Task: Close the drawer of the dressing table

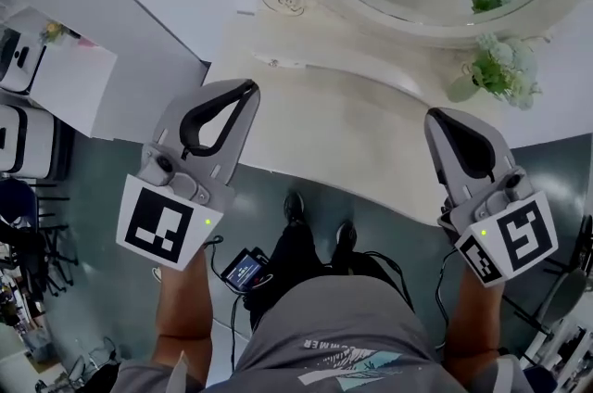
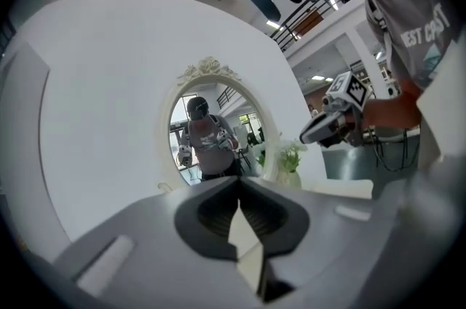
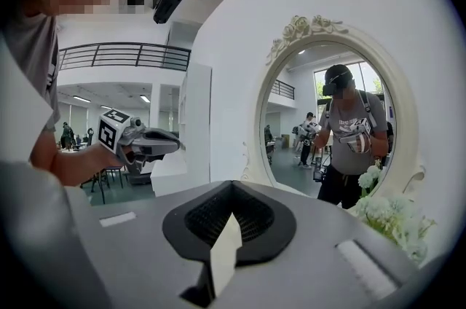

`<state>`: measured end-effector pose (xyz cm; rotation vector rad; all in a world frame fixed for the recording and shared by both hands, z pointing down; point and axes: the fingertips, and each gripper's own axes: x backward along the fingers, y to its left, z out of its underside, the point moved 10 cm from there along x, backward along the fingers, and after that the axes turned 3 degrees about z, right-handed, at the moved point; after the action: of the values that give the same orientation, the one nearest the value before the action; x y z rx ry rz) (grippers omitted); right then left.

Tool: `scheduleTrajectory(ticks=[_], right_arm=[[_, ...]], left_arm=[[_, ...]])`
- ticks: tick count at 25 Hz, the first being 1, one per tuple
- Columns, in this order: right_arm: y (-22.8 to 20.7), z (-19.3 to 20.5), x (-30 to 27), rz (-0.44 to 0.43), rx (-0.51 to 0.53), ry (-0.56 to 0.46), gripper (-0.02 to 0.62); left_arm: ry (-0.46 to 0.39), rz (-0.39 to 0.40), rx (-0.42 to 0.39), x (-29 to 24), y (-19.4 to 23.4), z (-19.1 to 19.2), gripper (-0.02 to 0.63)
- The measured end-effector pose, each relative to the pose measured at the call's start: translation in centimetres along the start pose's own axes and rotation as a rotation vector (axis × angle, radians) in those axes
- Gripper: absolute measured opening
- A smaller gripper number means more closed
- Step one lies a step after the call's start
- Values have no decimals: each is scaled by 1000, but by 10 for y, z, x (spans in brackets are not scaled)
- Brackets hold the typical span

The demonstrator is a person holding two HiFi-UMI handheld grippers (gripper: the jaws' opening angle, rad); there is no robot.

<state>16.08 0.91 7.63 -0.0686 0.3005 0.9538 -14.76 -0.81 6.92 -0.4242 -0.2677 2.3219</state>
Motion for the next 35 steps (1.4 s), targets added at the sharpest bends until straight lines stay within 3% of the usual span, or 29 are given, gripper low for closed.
scheduleTrajectory(ticks=[16,35], right_arm=[[17,-28,59,-34,106,-69,0],[54,-21,115,-69,144,-91,0]], left_arm=[[-65,-23,-80,54,-68,-66,5],[-28,-69,-80,112,-126,-68,5]])
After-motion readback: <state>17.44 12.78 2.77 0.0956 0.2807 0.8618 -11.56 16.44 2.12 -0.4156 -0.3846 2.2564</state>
